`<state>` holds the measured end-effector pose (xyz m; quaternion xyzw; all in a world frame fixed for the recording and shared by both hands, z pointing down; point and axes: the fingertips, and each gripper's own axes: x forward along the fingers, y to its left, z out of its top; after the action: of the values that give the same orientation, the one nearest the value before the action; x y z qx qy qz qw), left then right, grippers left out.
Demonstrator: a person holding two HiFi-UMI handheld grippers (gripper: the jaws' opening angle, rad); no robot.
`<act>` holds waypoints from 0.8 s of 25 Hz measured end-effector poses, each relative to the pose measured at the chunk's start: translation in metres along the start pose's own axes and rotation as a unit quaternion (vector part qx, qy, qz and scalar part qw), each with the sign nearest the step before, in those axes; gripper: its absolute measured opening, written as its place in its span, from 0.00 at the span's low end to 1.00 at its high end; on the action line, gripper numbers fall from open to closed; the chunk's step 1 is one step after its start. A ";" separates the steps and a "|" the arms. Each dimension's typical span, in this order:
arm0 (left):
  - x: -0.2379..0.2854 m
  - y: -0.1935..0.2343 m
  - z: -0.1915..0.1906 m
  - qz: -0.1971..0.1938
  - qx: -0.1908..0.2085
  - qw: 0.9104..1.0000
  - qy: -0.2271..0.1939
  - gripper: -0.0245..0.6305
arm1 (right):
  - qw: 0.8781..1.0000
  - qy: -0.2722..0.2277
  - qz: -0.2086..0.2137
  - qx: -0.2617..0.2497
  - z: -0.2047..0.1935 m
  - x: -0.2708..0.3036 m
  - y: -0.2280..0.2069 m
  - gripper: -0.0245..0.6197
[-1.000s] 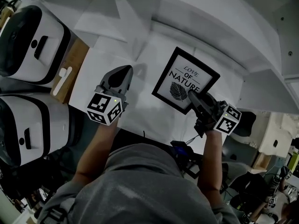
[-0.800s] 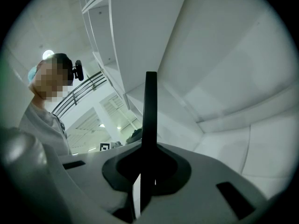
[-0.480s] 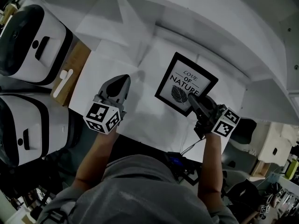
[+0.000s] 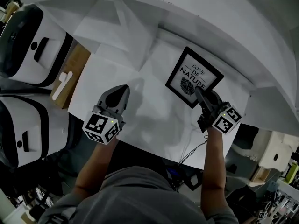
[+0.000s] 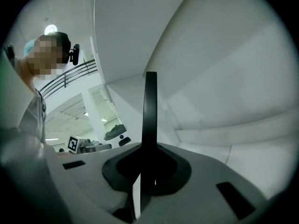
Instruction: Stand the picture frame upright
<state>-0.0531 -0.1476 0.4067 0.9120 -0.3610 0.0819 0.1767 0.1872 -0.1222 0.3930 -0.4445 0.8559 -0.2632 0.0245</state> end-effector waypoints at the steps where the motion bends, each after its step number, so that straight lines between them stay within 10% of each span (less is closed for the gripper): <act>1: 0.002 0.000 -0.001 0.001 0.000 1.000 0.001 0.05 | 1.000 0.000 -0.006 -0.008 0.001 0.003 -0.010 0.10; 20: 0.009 0.003 -0.022 0.003 -0.011 1.000 0.022 0.05 | 0.995 0.018 -0.053 -0.081 0.015 0.104 -0.148 0.10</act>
<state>-0.0494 -0.1468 0.4303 0.9067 -0.3610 0.0987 0.1945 0.2396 -0.2784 0.4701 -0.4850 0.8500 -0.2017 -0.0408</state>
